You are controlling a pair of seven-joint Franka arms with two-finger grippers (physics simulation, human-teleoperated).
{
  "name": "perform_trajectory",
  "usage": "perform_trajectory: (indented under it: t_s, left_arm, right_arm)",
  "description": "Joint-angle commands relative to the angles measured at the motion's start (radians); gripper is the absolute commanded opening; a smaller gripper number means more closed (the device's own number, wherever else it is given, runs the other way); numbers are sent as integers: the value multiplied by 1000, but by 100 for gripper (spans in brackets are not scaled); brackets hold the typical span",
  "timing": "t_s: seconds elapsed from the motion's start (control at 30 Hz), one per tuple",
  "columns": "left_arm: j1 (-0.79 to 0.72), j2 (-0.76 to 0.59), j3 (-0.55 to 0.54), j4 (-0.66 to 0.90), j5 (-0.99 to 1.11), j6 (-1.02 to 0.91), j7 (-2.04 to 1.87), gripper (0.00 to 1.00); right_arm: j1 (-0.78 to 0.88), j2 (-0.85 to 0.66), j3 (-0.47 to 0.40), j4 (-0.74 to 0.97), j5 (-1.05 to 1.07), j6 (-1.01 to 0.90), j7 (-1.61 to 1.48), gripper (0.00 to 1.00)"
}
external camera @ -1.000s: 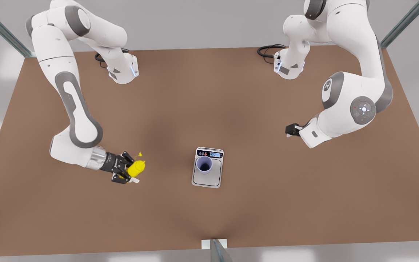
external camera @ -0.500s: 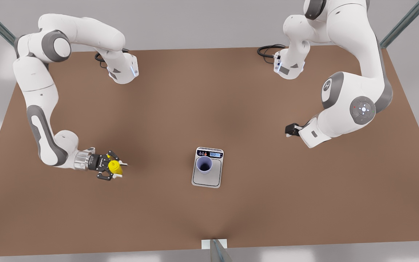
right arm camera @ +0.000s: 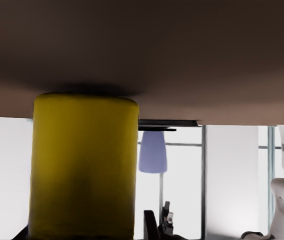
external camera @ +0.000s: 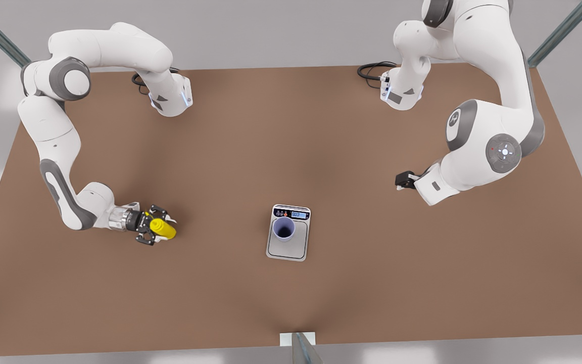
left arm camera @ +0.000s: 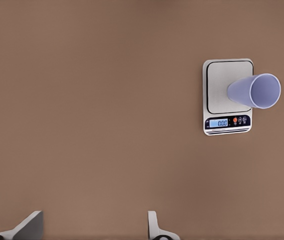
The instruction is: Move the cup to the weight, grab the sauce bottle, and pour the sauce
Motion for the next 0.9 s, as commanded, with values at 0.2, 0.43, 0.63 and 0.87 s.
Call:
perform_trajectory:
  t_s: [0.2,0.43,0.63,0.87]
  left_arm:
    - [1,0,-2,0,0,0,0,100]
    - [1,0,0,0,0,0,2,100]
    - [1,-32,15,92,14,-8,-2,100]
    - [148,-196,-95,-24,155,-34,-8,100]
  right_arm:
    - [0,-1,0,-2,33,14,-10,100]
    - [-32,-11,0,-5,-2,5,-4,100]
    - [-77,-53,-12,-20,-99,0,-7,100]
    - [-72,-212,-156,147,-467,-150,-17,100]
